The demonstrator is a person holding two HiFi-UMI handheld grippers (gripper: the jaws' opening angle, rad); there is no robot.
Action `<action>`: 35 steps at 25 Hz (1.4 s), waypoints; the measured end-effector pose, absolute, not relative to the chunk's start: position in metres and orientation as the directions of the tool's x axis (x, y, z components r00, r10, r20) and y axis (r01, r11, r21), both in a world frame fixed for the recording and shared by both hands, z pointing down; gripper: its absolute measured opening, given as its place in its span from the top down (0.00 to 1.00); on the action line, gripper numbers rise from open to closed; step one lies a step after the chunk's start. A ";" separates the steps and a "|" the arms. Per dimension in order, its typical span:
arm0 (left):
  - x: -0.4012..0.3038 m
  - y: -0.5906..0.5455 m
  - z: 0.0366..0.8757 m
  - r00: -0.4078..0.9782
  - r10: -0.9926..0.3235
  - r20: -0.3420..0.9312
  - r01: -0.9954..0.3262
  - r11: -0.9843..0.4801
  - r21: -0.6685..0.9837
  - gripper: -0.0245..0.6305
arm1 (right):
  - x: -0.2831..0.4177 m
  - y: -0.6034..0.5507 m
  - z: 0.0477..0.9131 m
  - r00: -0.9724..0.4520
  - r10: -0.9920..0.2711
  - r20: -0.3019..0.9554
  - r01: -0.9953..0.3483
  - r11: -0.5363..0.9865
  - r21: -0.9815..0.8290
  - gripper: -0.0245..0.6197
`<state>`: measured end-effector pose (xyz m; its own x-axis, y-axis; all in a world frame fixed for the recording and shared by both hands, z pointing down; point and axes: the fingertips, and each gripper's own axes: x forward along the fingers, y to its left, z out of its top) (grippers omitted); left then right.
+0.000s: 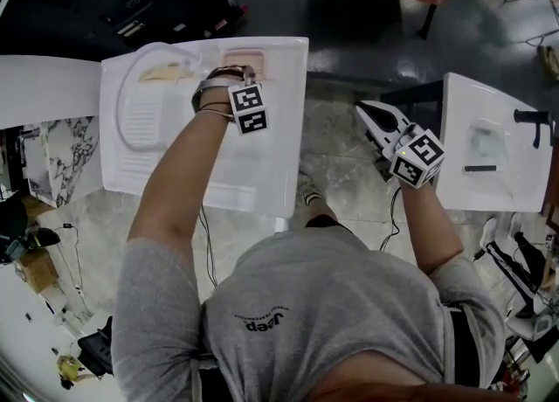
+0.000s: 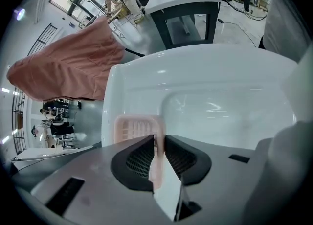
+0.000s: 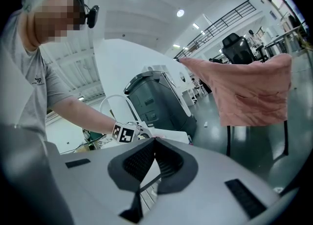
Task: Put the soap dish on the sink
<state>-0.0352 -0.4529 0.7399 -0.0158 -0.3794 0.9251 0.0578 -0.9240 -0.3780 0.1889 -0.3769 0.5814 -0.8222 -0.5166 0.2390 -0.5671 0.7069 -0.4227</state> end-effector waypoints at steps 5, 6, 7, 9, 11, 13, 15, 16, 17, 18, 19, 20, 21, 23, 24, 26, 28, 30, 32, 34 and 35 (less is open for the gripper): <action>-0.036 -0.454 0.741 -0.012 -0.386 0.923 0.054 -0.922 -0.384 0.85 | 0.188 -0.376 0.581 -0.827 -0.509 0.239 -0.561 0.712 -0.422 0.88; -0.037 -0.454 0.741 -0.014 -0.384 0.923 0.050 -0.922 -0.383 0.82 | 0.187 -0.375 0.580 -0.828 -0.507 0.239 -0.559 0.714 -0.421 0.88; -0.038 -0.454 0.741 -0.018 -0.382 0.924 0.045 -0.923 -0.381 0.76 | 0.187 -0.375 0.580 -0.829 -0.505 0.239 -0.557 0.716 -0.420 0.88; -0.039 -0.453 0.741 -0.022 -0.380 0.925 0.036 -0.925 -0.379 0.73 | 0.186 -0.375 0.579 -0.831 -0.501 0.242 -0.556 0.719 -0.418 0.88; -0.039 -0.452 0.740 -0.022 -0.383 0.924 0.030 -0.924 -0.382 0.70 | 0.185 -0.374 0.578 -0.834 -0.497 0.241 -0.551 0.723 -0.417 0.88; -0.038 -0.452 0.738 -0.018 -0.389 0.921 0.016 -0.921 -0.389 0.68 | 0.183 -0.372 0.577 -0.838 -0.492 0.237 -0.545 0.727 -0.417 0.88; -0.038 -0.452 0.733 -0.013 -0.400 0.916 -0.004 -0.916 -0.400 0.66 | 0.181 -0.370 0.574 -0.841 -0.486 0.238 -0.541 0.733 -0.414 0.88; -0.038 -0.452 0.729 -0.010 -0.408 0.913 -0.015 -0.913 -0.408 0.66 | 0.180 -0.369 0.572 -0.843 -0.482 0.240 -0.538 0.736 -0.411 0.88; -0.039 -0.451 0.724 -0.007 -0.417 0.909 -0.029 -0.908 -0.417 0.65 | 0.178 -0.368 0.570 -0.846 -0.477 0.240 -0.534 0.741 -0.408 0.88; -0.039 -0.450 0.718 -0.001 -0.426 0.905 -0.047 -0.904 -0.426 0.65 | 0.176 -0.368 0.568 -0.850 -0.471 0.238 -0.527 0.747 -0.405 0.88; -0.039 -0.449 0.712 0.008 -0.434 0.901 -0.068 -0.899 -0.433 0.65 | 0.172 -0.368 0.565 -0.855 -0.463 0.234 -0.518 0.755 -0.401 0.88; -0.039 -0.447 0.705 0.021 -0.442 0.897 -0.091 -0.894 -0.439 0.65 | 0.168 -0.369 0.561 -0.862 -0.453 0.229 -0.507 0.765 -0.397 0.88; -0.038 -0.444 0.697 0.036 -0.451 0.892 -0.112 -0.889 -0.444 0.65 | 0.163 -0.370 0.557 -0.869 -0.441 0.224 -0.495 0.776 -0.391 0.88; -0.037 -0.436 0.678 0.074 -0.470 0.880 -0.157 -0.877 -0.455 0.66 | 0.148 -0.369 0.546 -0.884 -0.415 0.215 -0.467 0.799 -0.379 0.88; -0.036 -0.430 0.666 0.097 -0.481 0.871 -0.184 -0.869 -0.459 0.66 | 0.140 -0.368 0.541 -0.893 -0.400 0.209 -0.450 0.811 -0.374 0.88; -0.032 -0.414 0.642 0.150 -0.504 0.851 -0.252 -0.851 -0.460 0.68 | 0.120 -0.364 0.529 -0.911 -0.362 0.197 -0.411 0.836 -0.363 0.88; -0.029 -0.392 0.619 0.203 -0.524 0.827 -0.324 -0.833 -0.448 0.71 | 0.095 -0.358 0.517 -0.930 -0.314 0.190 -0.363 0.864 -0.348 0.88; -0.032 -0.365 0.600 0.236 -0.546 0.803 -0.391 -0.810 -0.436 0.73 | 0.067 -0.350 0.507 -0.950 -0.254 0.183 -0.303 0.895 -0.328 0.88; -0.044 -0.339 0.583 0.245 -0.578 0.779 -0.458 -0.777 -0.432 0.75 | 0.036 -0.341 0.496 -0.966 -0.187 0.176 -0.234 0.923 -0.304 0.88; -0.066 -0.311 0.564 0.239 -0.614 0.752 -0.529 -0.732 -0.429 0.78 | 0.003 -0.329 0.486 -0.976 -0.129 0.174 -0.175 0.942 -0.286 0.88; -0.079 -0.296 0.555 0.234 -0.633 0.738 -0.568 -0.705 -0.425 0.79 | -0.012 -0.321 0.481 -0.979 -0.105 0.174 -0.151 0.948 -0.279 0.88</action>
<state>-0.0789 -0.2964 0.5555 0.2335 -0.6331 0.7380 -0.5675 -0.7050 -0.4252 -0.0120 -0.3210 0.4809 -0.9792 -0.1051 0.1737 -0.1513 0.9483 -0.2792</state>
